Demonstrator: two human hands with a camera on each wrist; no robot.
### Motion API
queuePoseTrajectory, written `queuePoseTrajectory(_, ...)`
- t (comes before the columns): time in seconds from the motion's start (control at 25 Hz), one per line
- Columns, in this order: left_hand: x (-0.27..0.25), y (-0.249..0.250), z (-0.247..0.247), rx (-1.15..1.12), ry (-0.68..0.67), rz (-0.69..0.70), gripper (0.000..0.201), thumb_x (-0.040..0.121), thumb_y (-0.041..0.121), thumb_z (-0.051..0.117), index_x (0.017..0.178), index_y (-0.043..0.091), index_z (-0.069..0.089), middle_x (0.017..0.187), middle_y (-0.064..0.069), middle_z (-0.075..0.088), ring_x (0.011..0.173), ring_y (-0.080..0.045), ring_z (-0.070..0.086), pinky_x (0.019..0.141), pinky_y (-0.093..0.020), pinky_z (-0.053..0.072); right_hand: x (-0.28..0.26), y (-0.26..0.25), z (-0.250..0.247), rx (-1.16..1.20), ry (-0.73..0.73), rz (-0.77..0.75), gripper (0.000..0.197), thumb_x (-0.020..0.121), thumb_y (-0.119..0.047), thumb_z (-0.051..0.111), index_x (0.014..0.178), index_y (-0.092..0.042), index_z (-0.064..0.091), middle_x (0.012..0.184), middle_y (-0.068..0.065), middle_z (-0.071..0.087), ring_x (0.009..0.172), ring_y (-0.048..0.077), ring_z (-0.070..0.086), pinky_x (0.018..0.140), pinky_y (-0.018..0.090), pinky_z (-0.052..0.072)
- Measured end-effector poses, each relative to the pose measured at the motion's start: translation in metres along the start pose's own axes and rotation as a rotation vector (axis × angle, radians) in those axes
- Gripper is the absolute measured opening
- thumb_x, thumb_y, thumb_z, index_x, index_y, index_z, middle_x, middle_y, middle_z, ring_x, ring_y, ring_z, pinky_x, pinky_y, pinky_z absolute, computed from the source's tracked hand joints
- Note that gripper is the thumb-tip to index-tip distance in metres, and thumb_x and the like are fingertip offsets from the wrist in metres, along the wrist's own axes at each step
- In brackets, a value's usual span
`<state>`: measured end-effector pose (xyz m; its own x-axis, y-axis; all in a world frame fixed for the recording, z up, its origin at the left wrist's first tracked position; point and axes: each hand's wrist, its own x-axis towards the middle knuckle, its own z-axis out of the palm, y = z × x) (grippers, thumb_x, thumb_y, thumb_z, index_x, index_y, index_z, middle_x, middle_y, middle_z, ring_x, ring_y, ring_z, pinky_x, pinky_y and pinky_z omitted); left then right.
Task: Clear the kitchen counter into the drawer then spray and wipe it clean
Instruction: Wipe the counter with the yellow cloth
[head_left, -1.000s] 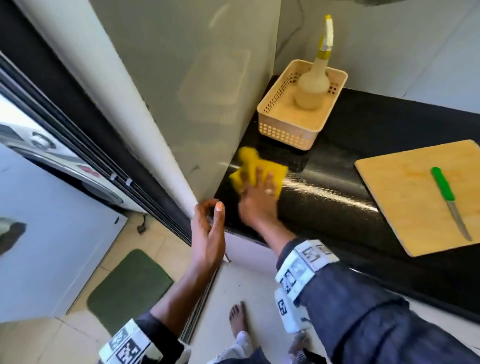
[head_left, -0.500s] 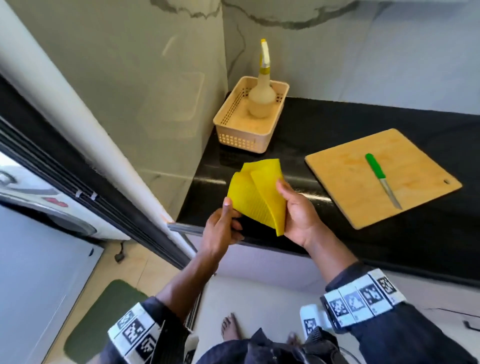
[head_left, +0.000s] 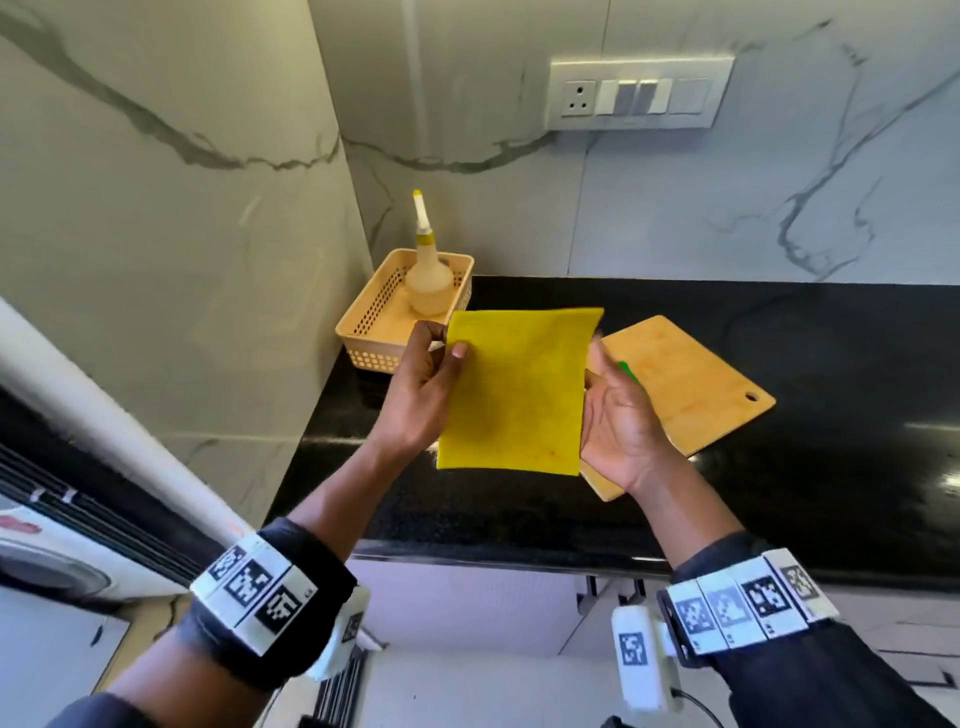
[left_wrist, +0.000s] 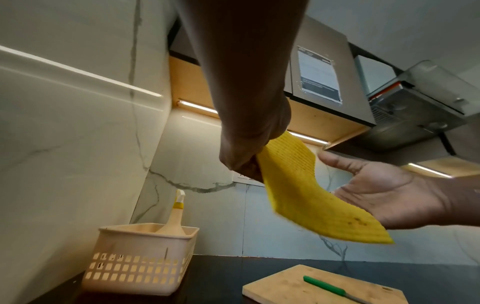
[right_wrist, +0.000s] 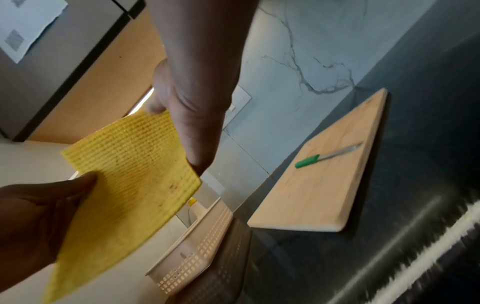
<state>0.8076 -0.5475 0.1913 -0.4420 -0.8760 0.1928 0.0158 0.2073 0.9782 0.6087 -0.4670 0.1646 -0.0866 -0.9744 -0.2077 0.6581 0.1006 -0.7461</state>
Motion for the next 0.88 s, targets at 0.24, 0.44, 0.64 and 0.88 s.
queuePoseTrajectory(0.24, 0.023, 0.002, 0.013, 0.129, 0.144, -0.336, 0.023, 0.1, 0.036, 0.049, 0.114, 0.019, 0.046, 0.118, -0.009, 0.055, 0.111, -0.028, 0.055, 0.088, -0.048, 0.05, 0.011, -0.022, -0.012, -0.365, 0.05, 0.054, 0.033, 0.088, -0.001, 0.065, 0.119, -0.011, 0.062, 0.115, 0.011, 0.071, 0.108, 0.028, 0.066, 0.085, 0.043, 0.057)
queuePoseTrajectory(0.44, 0.03, 0.005, 0.023, -0.182, -0.182, -0.523, 0.032, 0.091, 0.01, 0.061, 0.12, 0.021, 0.054, 0.117, -0.004, 0.069, 0.106, -0.023, 0.067, 0.083, -0.043, 0.057, 0.025, -0.046, -0.02, -0.362, 0.162, 0.14, 0.035, 0.089, 0.001, 0.062, 0.123, -0.006, 0.061, 0.109, 0.016, 0.07, 0.094, 0.031, 0.067, 0.077, 0.041, 0.055)
queuePoseTrajectory(0.64, 0.071, 0.009, 0.003, -0.157, -0.117, -0.185, 0.062, 0.077, -0.005, 0.067, 0.133, 0.016, 0.05, 0.125, -0.009, 0.066, 0.115, -0.026, 0.063, 0.088, -0.039, 0.056, 0.057, -0.086, 0.0, -0.351, 0.007, -0.053, 0.056, 0.074, 0.008, 0.069, 0.126, -0.01, 0.058, 0.116, 0.015, 0.069, 0.105, 0.03, 0.067, 0.087, 0.042, 0.056)
queuePoseTrajectory(0.88, 0.125, -0.021, -0.033, 0.017, 0.113, -0.096, 0.028, 0.081, -0.007, 0.068, 0.099, 0.015, 0.07, 0.103, 0.002, 0.074, 0.101, -0.02, 0.068, 0.074, -0.039, 0.059, 0.137, -0.078, 0.023, -0.446, 0.123, -0.126, 0.02, 0.09, 0.004, 0.061, 0.088, -0.015, 0.069, 0.094, 0.009, 0.074, 0.091, 0.026, 0.068, 0.073, 0.038, 0.056)
